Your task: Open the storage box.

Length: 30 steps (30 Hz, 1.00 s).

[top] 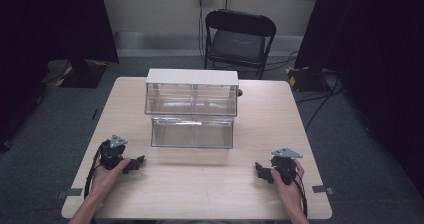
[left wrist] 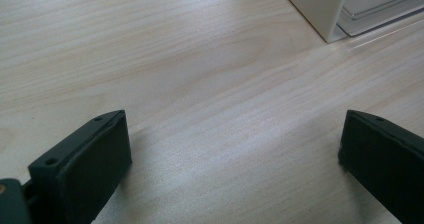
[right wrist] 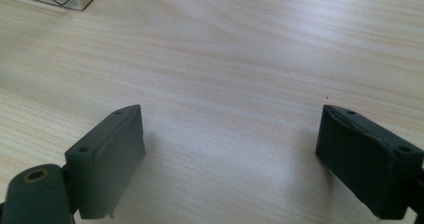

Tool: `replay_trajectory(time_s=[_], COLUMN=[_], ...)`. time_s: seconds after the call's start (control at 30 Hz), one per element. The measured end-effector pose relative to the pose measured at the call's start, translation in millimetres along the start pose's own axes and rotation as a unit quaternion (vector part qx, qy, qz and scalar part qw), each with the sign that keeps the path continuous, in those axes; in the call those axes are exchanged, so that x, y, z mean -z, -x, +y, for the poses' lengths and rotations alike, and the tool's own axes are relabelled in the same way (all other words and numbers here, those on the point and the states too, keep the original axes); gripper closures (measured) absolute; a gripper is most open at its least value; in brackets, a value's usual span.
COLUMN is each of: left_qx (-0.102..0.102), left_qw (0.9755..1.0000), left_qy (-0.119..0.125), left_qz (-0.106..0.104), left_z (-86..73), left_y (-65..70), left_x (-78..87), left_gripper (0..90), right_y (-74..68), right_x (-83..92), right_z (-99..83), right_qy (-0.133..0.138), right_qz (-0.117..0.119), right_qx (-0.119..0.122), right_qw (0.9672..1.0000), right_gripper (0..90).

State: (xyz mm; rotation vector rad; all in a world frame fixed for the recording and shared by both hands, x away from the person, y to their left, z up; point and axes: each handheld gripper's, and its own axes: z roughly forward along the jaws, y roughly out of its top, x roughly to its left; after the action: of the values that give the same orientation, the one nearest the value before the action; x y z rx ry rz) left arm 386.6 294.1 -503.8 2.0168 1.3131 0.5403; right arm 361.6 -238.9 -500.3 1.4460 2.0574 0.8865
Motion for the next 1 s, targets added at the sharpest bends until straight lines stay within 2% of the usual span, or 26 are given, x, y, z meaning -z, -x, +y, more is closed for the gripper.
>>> replay_trajectory(time_s=[0.3, 0.37, 0.43, 0.5, 0.53, 0.67, 0.93, 1.0], left_qx=[0.0, 0.002, 0.0, 0.005, 0.006, 0.002, 0.002, -0.006], left_qw=[1.0, 1.0, 1.0, 1.0, 0.9998, 0.9997, 0.9984, 0.9981], left_qy=[-0.003, -0.004, -0.005, -0.004, -0.005, 0.0, 0.03, 0.036], left_qz=[0.001, 0.002, 0.003, -0.002, -0.016, -0.023, -0.048, -0.051], left_z=[0.4, 1.6, 2.2, 3.0, 3.4, 4.9, 10.0, 12.6], left_y=[1.4, 2.6, 2.4, 2.9, 3.1, 5.2, 13.4, 18.5], left_x=[1.7, 3.7, 4.9, 6.4, 7.9, 10.6, 19.8, 22.2], left_gripper=[3.0, 6.6, 14.9, 16.5, 17.4, 19.5, 20.0, 21.5], right_y=[0.0, 0.0, 0.0, 0.0, 0.0, 0.0, 0.0, 0.0], right_x=[0.0, 0.0, 0.0, 0.0, 0.0, 0.0, 0.0, 0.0], right_z=[0.0, 0.0, 0.0, 0.0, 0.0, 0.0, 0.0, 0.0], right_qy=[0.0, 0.0, 0.0, 0.0, 0.0, 0.0, 0.0, 0.0], right_qz=[0.0, 0.0, 0.0, 0.0, 0.0, 0.0, 0.0, 0.0], right_qx=[0.0, 0.0, 0.0, 0.0, 0.0, 0.0, 0.0, 0.0], right_qw=[1.0, 1.0, 1.0, 1.0, 1.0, 1.0, 1.0, 1.0], right_gripper=[11.2, 11.2, 11.3, 11.3, 11.2, 11.3, 11.2, 11.2])
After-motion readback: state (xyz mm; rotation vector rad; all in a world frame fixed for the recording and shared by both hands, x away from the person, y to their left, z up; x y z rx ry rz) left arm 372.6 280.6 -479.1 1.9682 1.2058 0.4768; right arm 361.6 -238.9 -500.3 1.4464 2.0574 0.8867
